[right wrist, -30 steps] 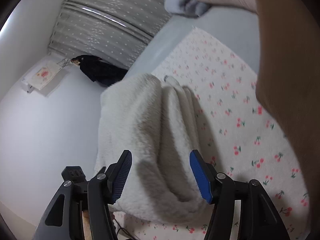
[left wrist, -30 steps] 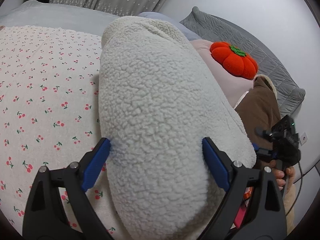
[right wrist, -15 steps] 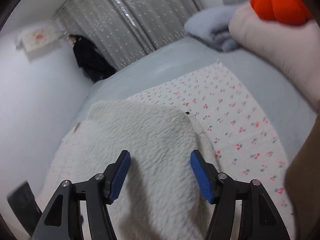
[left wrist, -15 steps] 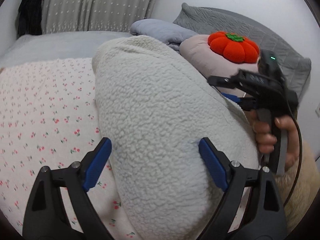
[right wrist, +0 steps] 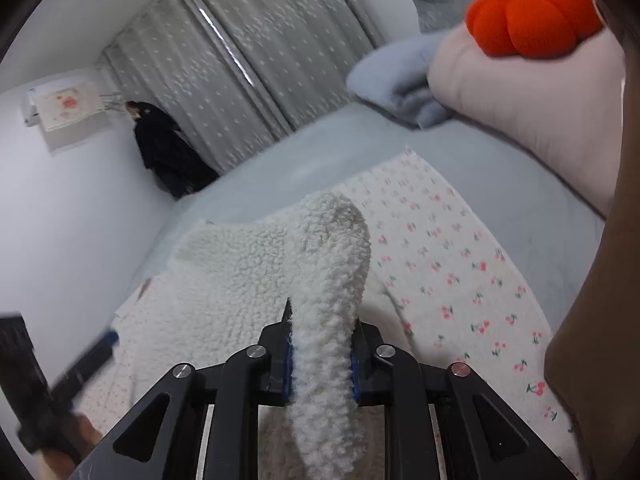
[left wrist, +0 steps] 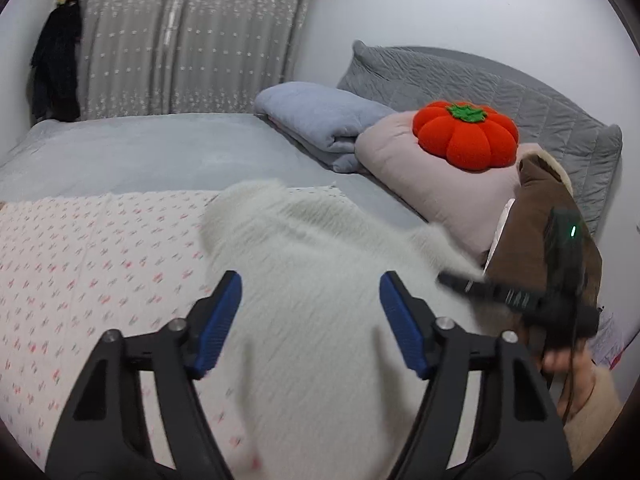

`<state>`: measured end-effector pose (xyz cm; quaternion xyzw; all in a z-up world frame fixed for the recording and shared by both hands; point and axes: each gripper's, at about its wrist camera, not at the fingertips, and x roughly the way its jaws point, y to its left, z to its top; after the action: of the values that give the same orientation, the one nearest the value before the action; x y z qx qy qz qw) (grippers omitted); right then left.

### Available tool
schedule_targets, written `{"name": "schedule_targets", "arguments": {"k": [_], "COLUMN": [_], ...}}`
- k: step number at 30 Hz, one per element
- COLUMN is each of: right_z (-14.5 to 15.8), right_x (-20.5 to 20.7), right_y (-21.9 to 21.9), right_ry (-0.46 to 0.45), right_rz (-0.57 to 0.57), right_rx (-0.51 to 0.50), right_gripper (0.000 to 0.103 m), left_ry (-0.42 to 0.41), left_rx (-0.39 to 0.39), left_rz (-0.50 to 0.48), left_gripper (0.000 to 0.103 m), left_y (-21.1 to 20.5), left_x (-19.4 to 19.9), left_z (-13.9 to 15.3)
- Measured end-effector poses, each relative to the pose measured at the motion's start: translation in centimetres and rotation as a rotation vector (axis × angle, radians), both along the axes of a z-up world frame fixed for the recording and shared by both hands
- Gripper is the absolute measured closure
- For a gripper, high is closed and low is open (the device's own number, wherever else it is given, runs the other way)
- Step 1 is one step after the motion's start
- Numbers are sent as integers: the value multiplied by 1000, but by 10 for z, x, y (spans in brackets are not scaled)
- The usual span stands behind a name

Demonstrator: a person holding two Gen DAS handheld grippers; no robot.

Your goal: Fold large clothes

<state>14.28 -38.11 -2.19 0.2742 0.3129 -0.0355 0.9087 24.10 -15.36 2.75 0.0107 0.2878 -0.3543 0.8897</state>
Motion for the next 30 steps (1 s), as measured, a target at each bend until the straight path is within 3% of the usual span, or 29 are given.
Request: {"name": "schedule_targets", "arguments": {"k": [2, 6, 8, 11, 16, 18, 20, 22, 28, 30], "right_z": [-20, -50, -69, -98, -102, -89, -69, -54, -16, -10], "right_x": [11, 12, 12, 18, 17, 6, -6, -17, -54, -64], "right_y": [-4, -13, -32, -50, -55, -55, -49, -44, -12, 3], "right_ry": [45, 88, 104, 118, 138, 141, 139, 136, 112, 104], "right_rz": [-3, -38, -46, -48, -58, -49, -33, -24, 35, 72], "right_rx": [0, -17, 102, 277, 318, 331, 290, 232, 79, 12], "right_gripper": [72, 66, 63, 57, 44, 35, 32, 30, 29, 24], "left_ry": [-1, 22, 42, 117, 44, 33, 50, 71, 73, 92], "left_rx": [68, 370, 451, 392, 370, 333, 263, 218, 196, 171], "left_rz": [-22, 65, 76, 79, 84, 115, 103, 81, 58, 28], "left_gripper": [41, 52, 52, 51, 51, 33, 23, 22, 22, 17], "left_y": [-32, -83, -89, -80, -69, -53, -33, -20, 10, 20], "left_x": [16, 51, 59, 72, 49, 35, 17, 1, -56, -70], "left_z": [-5, -54, -84, -90, -68, -52, -38, -32, -31, -37]}}
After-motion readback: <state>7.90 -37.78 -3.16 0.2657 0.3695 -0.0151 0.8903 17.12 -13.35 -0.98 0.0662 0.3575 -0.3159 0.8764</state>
